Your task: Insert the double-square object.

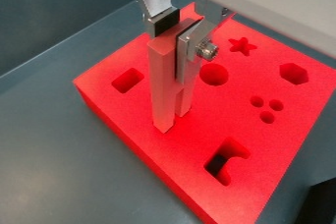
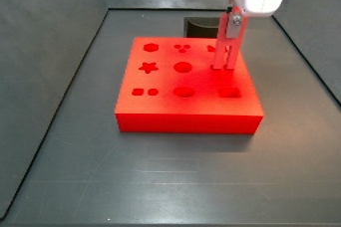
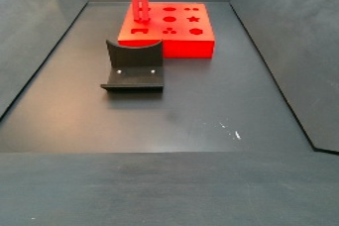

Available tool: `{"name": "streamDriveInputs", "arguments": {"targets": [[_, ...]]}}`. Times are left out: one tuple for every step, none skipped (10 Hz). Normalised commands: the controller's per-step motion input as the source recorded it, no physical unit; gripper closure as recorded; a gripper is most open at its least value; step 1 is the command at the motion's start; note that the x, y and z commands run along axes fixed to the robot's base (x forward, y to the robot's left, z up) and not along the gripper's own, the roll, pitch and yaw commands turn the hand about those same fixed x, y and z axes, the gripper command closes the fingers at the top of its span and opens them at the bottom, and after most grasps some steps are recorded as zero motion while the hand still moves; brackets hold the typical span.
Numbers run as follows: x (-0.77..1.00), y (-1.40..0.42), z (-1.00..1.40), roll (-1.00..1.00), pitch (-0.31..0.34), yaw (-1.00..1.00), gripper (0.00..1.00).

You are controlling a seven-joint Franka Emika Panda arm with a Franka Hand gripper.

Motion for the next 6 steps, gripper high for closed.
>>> {"name": "streamDriveInputs", "arguments": {"targets": [[-0.09, 0.00, -0.16, 0.00, -0.019, 0.01, 1.00], [-0.14, 0.00, -0.20, 0.00, -0.027, 0.00, 1.00], [-0.16, 0.00, -0.23, 0.00, -0.036, 0.00, 1.00], [-0.13, 0.00, -0.21, 0.00, -0.051, 0.00, 1.00], [0.03, 0.00, -0.33, 0.00, -0.017, 0.00, 1.00], [0.31, 0.00, -0.55, 0.05, 0.000, 0.00, 1.00]]}}
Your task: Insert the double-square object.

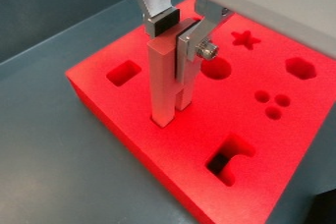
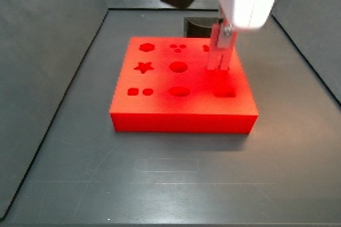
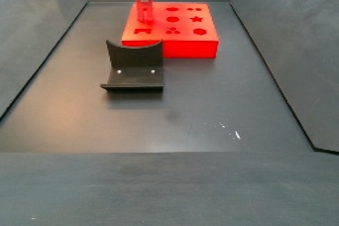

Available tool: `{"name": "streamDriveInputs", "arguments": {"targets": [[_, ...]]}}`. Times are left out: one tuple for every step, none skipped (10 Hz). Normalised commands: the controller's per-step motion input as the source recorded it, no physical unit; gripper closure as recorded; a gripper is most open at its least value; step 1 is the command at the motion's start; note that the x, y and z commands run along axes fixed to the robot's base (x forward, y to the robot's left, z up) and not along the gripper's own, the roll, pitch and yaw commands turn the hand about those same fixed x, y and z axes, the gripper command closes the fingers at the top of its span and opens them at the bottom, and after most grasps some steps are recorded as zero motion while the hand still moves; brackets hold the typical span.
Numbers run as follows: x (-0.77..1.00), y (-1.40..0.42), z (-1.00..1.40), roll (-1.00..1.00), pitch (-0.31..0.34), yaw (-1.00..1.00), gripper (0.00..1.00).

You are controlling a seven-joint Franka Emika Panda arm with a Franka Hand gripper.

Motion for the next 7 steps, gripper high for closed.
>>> {"name": "streamDriveInputs", "arguments": {"targets": [[0.39, 0.00, -0.59, 0.05, 0.000, 0.00, 1.00], [0.27, 0.00, -0.51, 0.06, 0.004, -0.01, 1.00], [0.03, 0.00, -0.45, 0.08, 0.000, -0.05, 1.00], [-0.02, 0.00, -0.36, 0.11, 0.000, -0.05, 1.00], [-0.05, 0.00, -0.28, 0.13, 0.000, -0.05, 1.00], [0.00, 0.00, -0.06, 0.05, 0.000, -0.02, 1.00], [0.00, 0.00, 0.00, 0.00, 0.000, 0.00, 1.00]]}}
